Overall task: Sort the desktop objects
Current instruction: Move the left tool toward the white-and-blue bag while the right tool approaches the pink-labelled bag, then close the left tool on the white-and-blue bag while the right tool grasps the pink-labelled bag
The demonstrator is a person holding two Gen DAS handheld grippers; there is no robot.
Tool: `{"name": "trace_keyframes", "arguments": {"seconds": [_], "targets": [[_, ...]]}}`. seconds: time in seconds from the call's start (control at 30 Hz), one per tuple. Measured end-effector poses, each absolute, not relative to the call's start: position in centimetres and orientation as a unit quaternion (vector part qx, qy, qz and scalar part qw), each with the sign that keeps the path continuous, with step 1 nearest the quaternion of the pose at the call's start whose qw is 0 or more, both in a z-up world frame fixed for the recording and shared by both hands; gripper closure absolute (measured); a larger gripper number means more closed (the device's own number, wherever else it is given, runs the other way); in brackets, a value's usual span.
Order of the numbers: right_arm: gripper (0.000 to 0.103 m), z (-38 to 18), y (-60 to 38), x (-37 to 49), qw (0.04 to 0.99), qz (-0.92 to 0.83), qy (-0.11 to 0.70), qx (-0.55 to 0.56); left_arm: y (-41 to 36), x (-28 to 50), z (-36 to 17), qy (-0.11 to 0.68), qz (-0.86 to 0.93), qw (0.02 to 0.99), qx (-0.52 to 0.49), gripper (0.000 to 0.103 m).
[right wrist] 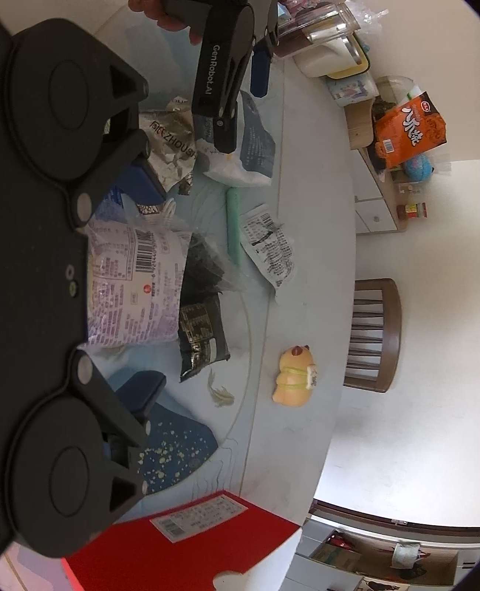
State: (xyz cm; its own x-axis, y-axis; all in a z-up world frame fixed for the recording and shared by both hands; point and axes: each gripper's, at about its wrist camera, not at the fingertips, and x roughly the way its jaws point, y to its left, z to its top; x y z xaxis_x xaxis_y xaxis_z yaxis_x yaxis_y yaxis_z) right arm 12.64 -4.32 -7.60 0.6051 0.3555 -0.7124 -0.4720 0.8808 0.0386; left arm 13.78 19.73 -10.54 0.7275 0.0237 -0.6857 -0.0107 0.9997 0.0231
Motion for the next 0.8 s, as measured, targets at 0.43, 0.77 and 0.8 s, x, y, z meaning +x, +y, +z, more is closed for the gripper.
{"name": "trace_keyframes", "arguments": {"seconds": [0.43, 0.77, 0.8], "targets": [[0.016, -9.2, -4.4, 13.5, 0.878, 0.231, 0.414, -0.067, 20.1, 14.3, -11.8, 0.377, 0.003, 0.926, -0.015, 0.0], [0.028, -9.1, -4.4, 13.2, 0.875, 0.234, 0.418, -0.071, 20.6, 14.2, -11.8, 0.382, -0.001, 0.923, -0.041, 0.024], [0.029, -9.1, -4.4, 13.1, 0.875, 0.234, 0.418, -0.071, 20.8, 14.1, -11.7, 0.382, -0.001, 0.923, -0.048, 0.027]]}}
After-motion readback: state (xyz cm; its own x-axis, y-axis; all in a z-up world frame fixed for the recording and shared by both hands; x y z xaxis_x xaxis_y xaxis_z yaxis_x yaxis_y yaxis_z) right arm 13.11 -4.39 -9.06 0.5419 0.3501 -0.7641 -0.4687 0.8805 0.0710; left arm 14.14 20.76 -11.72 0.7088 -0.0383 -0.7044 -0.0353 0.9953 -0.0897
